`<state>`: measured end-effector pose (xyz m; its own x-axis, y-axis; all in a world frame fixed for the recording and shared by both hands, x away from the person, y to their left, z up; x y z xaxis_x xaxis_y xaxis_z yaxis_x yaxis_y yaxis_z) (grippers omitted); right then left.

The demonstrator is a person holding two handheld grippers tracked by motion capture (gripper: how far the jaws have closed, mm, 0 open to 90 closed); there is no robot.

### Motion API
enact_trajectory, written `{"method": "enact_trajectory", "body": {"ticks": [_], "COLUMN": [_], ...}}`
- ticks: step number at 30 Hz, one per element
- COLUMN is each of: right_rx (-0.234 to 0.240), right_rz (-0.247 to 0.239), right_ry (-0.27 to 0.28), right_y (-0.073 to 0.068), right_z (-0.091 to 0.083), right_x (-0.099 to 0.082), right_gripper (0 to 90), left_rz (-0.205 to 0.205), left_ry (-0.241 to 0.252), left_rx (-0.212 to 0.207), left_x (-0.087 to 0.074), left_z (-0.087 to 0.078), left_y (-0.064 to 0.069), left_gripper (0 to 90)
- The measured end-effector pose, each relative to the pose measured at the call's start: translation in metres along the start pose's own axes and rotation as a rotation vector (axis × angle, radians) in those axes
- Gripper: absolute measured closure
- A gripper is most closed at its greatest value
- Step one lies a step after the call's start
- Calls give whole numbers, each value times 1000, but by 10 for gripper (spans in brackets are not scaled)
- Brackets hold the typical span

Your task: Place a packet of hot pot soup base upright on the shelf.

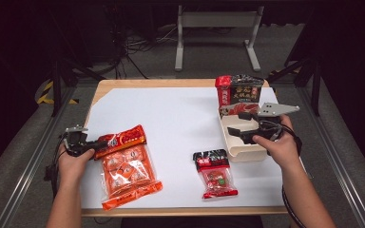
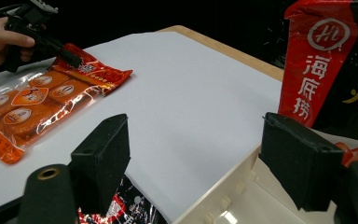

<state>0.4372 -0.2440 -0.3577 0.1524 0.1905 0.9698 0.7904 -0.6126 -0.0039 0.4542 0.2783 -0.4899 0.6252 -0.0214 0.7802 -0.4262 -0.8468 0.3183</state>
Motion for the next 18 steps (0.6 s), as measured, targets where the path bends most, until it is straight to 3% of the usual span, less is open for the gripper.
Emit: {"method": "enact_trajectory", "body": {"ticks": [6, 10, 13, 18], "right_rx": [4, 8, 9, 34], "right_rz": [-2, -3, -1, 27], "right_ry": [-4, -5, -4, -15], "right_y": [-2, -3, -3, -6], "right_z": [2, 3, 3, 3], "right_x": [0, 0, 0, -1], "right_gripper": [246, 246, 250, 336], "left_rz": [-14, -13, -20, -16], "left_ry": [-6, 5, 34, 90], "left_rx": [-17, -21, -31, -45], "left_x": [0, 3, 6, 15], "left_z": [1, -1, -5, -13], "left_y": [2, 3, 5, 10], "left_gripper": [897, 900, 900, 900]}}
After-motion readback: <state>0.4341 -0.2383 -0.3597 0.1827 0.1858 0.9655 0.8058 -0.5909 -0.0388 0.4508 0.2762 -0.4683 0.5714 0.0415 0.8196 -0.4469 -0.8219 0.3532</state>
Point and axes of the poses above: each handheld gripper's, and its own axes: z roughly forward along the jaws, x roughly out of its top, y roughly to its right, the point moved 5 cm from there along z, roughly forward along the jaws, and after that the axes turned 11 degrees about y, right-handed, at the moved point
